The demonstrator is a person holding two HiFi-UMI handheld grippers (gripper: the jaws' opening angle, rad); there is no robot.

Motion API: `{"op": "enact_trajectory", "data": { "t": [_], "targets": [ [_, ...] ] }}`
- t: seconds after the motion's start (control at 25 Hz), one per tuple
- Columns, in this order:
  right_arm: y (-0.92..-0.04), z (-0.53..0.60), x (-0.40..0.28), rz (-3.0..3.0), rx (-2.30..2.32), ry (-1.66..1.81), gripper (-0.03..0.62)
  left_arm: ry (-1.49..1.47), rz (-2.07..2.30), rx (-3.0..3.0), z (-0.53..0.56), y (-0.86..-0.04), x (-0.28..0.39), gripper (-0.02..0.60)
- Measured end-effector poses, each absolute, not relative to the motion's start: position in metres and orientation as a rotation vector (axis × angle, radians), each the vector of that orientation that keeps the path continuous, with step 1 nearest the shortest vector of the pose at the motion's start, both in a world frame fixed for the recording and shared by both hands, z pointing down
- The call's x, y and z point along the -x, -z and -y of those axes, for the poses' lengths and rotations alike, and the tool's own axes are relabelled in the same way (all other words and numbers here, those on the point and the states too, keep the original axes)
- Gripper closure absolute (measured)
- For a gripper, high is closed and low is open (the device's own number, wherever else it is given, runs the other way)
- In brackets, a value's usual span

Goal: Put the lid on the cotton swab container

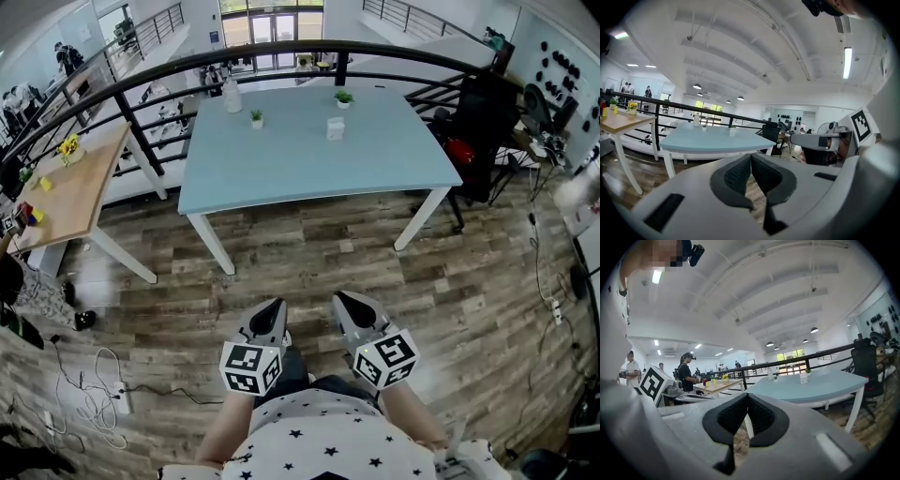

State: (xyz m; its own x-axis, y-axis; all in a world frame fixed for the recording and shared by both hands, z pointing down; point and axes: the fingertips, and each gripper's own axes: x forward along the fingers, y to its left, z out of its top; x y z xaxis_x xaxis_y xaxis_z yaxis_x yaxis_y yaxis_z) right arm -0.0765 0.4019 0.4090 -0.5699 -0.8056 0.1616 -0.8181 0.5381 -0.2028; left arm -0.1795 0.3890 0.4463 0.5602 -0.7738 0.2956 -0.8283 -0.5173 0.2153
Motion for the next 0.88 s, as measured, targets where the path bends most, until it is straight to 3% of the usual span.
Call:
{"op": "enact_trajectory", "data": {
  "t": [0.76, 0.88],
  "targets": [
    [-0.428, -0.302, 0.059, 2.685, -1.456, -0.458, 0.566, -0.267, 1.232, -2.512, -0.28, -0.459, 0.158, 0.572],
    [-0.429, -0.273, 0.056, 2.682, -1.459, -0.476, 0.56, -0.284, 1.209, -2.517, -0.25, -0.461, 0.155, 0.544]
  ]
}}
